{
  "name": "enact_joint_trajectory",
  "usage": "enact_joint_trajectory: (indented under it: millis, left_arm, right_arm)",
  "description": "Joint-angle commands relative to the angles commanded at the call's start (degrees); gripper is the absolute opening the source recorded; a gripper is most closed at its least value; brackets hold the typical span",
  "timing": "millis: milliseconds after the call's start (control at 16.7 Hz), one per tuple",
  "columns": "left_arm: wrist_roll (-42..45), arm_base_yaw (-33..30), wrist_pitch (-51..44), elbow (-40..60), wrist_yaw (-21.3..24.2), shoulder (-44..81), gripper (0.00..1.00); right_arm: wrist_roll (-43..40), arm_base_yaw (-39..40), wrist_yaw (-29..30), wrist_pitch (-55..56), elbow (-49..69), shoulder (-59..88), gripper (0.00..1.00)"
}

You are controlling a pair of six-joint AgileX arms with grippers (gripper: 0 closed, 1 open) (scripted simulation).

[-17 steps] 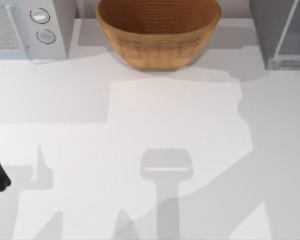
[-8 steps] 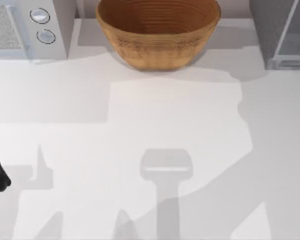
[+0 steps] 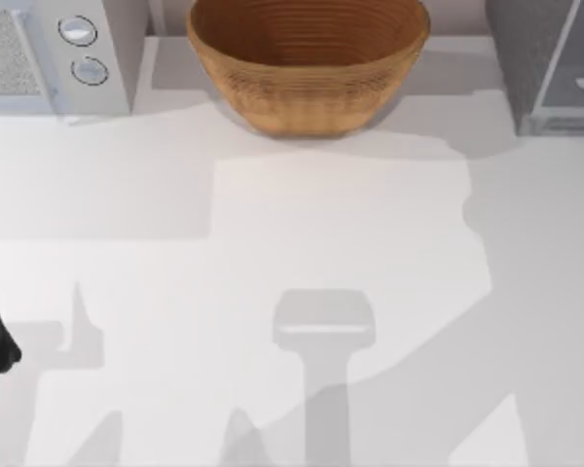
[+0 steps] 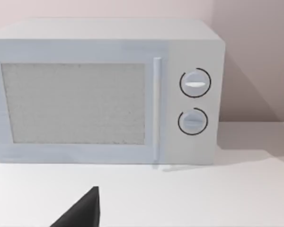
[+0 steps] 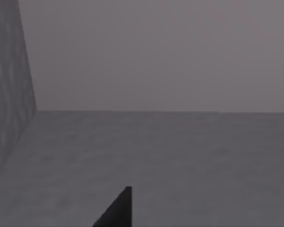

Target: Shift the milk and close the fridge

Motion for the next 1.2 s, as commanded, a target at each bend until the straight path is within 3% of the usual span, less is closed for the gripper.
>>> enact_joint_trajectory:
  millis: [720,1200]
  left_arm:
    - [0.00,0.00,0.00,0.00,0.00,0.00,1.00]
    - [0.00,0.00,0.00,0.00,0.00,0.00,1.00]
  right_arm:
    - [0.27,0.58,0.16,-1.50,-2.18,-3.56,1.00]
    - [0.38,3.97,2.44,-14.53,-20.83,-37.55,1.00]
